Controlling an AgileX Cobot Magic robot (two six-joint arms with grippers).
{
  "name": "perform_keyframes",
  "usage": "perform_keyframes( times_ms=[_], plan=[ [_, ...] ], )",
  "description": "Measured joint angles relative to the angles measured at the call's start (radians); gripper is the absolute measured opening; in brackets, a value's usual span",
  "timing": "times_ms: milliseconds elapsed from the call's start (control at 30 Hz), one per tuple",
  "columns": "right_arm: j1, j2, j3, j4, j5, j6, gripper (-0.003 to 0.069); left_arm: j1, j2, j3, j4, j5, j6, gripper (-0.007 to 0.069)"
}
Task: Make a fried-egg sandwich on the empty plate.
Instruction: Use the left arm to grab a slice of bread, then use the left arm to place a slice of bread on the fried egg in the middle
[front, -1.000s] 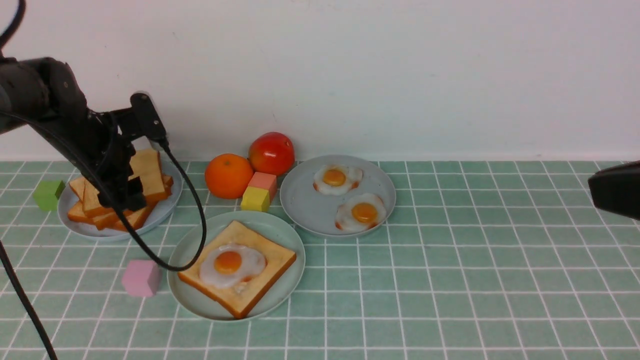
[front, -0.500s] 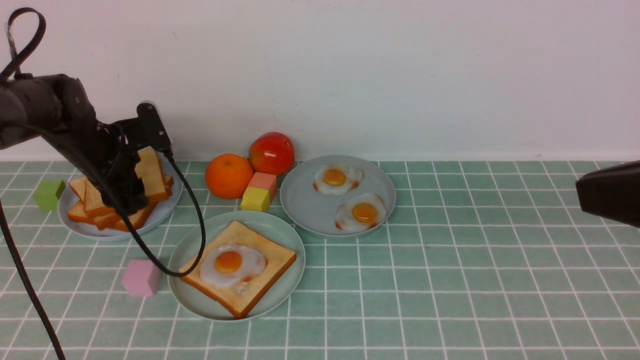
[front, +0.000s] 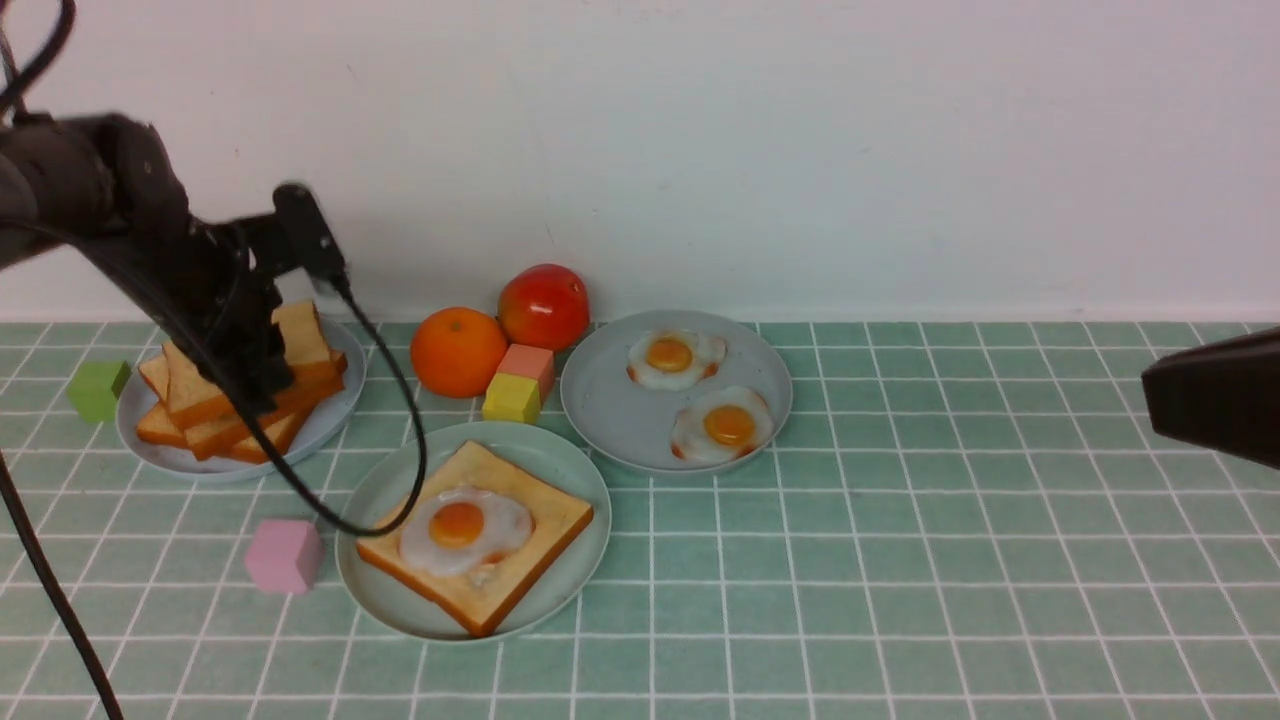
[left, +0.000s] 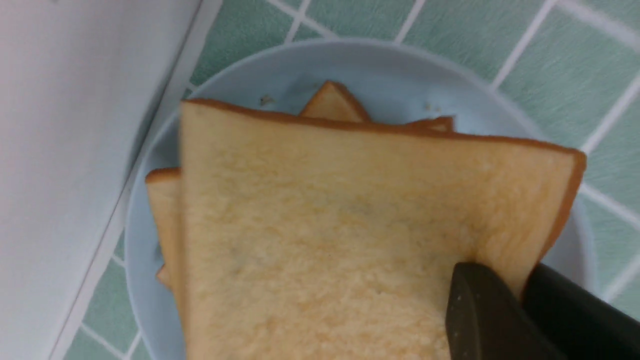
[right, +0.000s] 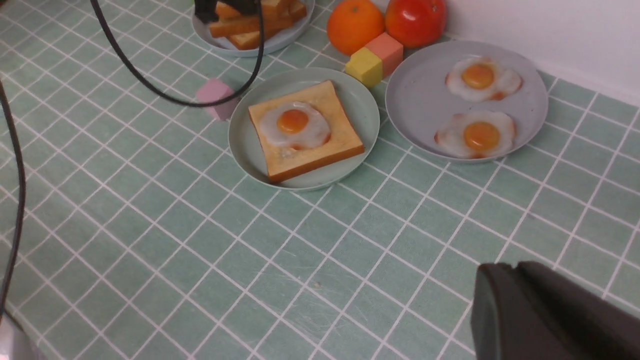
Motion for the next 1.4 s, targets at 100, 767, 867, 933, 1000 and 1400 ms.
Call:
perform_keyframes(
  times_ms=[100, 767, 867, 933, 1000, 1400],
  plan=[
    [0.000, 0.000, 0.000, 0.000, 0.020, 0.000, 0.0052, -0.031, -0.067, 0.000, 0.013, 0.055, -0.145, 0.0062],
    [0.000, -0.001, 0.000, 0.016, 0.152, -0.022, 0.0059, -0.649, -0.191, 0.248, 0.523, 0.098, -1.255, 0.0060],
    [0.000, -0.001, 0.000, 0.031, 0.166, -0.022, 0.0063, -0.652, -0.148, 0.248, 0.534, 0.086, -1.260, 0.0060],
    [0.000, -0.001, 0.000, 0.040, 0.177, -0.022, 0.0064, -0.652, -0.128, 0.248, 0.540, 0.082, -1.263, 0.0060],
    [0.000, -0.001, 0.000, 0.050, 0.184, -0.022, 0.0064, -0.652, -0.112, 0.248, 0.542, 0.074, -1.265, 0.0060],
    [0.000, -0.001, 0.000, 0.074, 0.199, -0.022, 0.0064, -0.652, -0.087, 0.248, 0.511, 0.058, -1.266, 0.0221]
  ],
)
